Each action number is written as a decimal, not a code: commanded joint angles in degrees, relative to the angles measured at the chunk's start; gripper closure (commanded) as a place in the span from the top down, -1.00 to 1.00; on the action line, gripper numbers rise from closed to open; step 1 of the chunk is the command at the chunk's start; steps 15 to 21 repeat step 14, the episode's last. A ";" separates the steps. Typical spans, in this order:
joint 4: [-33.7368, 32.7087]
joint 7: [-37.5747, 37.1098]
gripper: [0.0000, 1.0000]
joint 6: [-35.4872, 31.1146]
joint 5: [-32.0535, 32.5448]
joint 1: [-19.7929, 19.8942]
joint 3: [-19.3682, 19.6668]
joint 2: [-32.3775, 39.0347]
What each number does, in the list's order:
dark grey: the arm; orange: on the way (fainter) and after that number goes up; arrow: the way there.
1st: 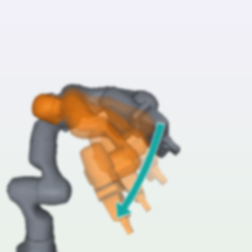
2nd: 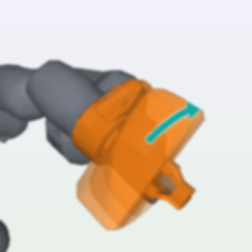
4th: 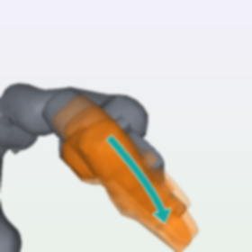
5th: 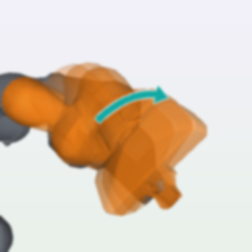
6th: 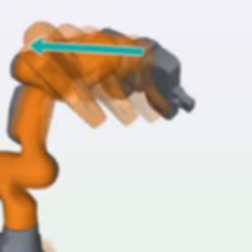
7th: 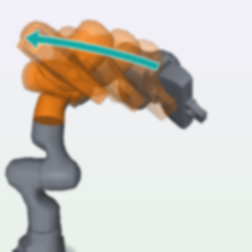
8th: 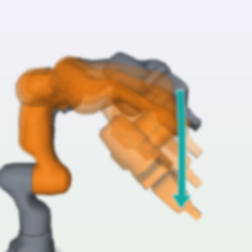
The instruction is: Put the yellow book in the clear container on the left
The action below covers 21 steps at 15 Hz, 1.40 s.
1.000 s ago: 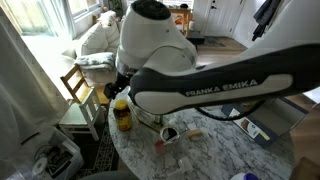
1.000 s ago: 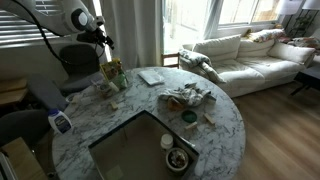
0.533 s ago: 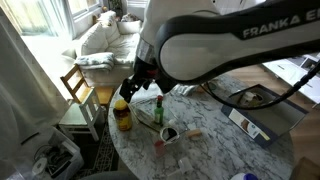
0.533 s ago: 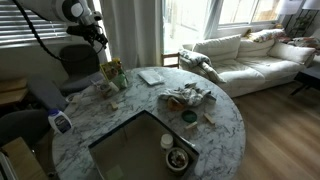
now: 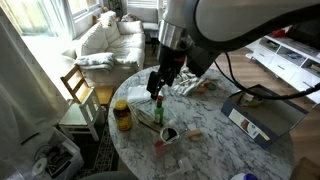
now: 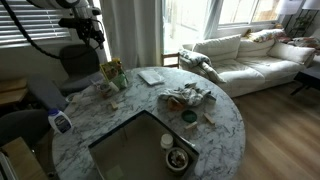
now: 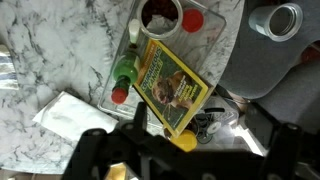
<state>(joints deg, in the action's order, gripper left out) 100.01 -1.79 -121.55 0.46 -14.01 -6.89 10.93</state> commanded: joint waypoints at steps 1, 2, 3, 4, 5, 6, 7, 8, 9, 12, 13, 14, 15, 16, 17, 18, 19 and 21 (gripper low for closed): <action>3.57 0.94 1.00 2.81 0.80 1.46 -0.91 -4.79; 4.09 1.13 1.00 3.12 0.79 1.61 -0.94 -5.82; 4.44 1.17 1.00 3.38 0.93 1.68 -0.95 -6.78; 4.83 0.92 1.00 3.50 1.31 1.69 -0.94 -7.77; 5.47 0.87 1.00 2.64 1.55 1.64 -1.05 -8.62; 1.87 0.48 1.00 2.79 0.68 1.69 -1.15 -5.21; 2.35 0.49 1.00 2.79 0.81 1.71 -1.20 -6.07; 2.70 0.50 1.00 2.79 0.87 1.73 -1.24 -6.70; 3.00 0.51 1.00 2.78 0.88 1.73 -1.28 -7.08; 3.55 0.52 1.00 2.77 0.92 1.76 -1.33 -7.31; 3.60 0.52 1.00 2.77 0.93 1.76 -1.33 -7.31; 3.60 0.52 1.00 2.77 0.93 1.77 -1.33 -7.31; 3.60 0.52 1.00 2.77 0.93 1.77 -1.33 -7.31; 3.60 0.52 1.00 2.77 0.93 1.77 -1.33 -7.31; 3.60 0.52 1.00 2.77 0.93 1.77 -1.33 -7.31; 3.60 0.52 1.00 2.77 0.93 1.77 -1.33 -7.31; 3.60 0.52 1.00 2.77 0.93 1.77 -1.33 -7.31; 3.60 0.52 1.00 2.77 0.93 1.77 -1.33 -7.31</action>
